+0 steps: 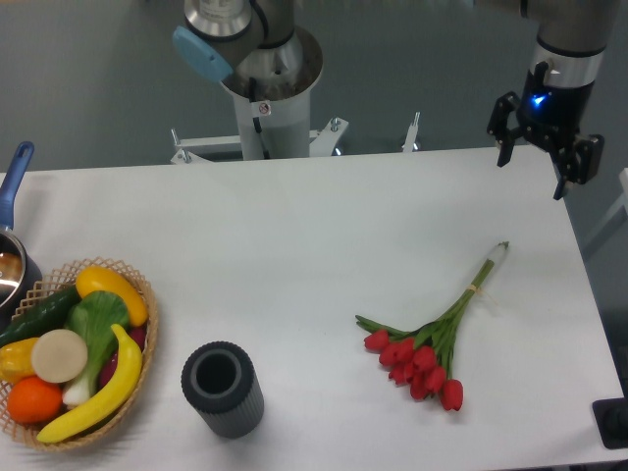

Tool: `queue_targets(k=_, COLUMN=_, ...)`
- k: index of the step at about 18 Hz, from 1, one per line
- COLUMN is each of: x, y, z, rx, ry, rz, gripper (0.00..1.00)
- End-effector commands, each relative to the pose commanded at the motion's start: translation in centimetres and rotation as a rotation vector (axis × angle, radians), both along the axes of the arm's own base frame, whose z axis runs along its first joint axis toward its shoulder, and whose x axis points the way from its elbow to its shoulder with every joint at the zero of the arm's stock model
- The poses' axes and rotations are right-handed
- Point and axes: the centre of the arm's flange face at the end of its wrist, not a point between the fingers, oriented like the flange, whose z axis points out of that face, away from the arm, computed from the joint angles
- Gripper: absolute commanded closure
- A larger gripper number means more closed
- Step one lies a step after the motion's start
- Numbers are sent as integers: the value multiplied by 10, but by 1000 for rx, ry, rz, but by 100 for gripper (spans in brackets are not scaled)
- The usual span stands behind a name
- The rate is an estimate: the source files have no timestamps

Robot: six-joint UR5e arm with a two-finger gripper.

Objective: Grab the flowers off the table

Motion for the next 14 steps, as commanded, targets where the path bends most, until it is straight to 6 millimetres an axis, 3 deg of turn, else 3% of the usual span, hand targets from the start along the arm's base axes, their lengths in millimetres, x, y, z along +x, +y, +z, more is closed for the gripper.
queue_targets(k=7, x=3, y=3, z=-5, rx=-2, ry=-6, rz=-3, gripper=0)
queue_targets(k=14, x=4, y=7, z=-12, rx=17, ry=-35, rz=101, gripper=0)
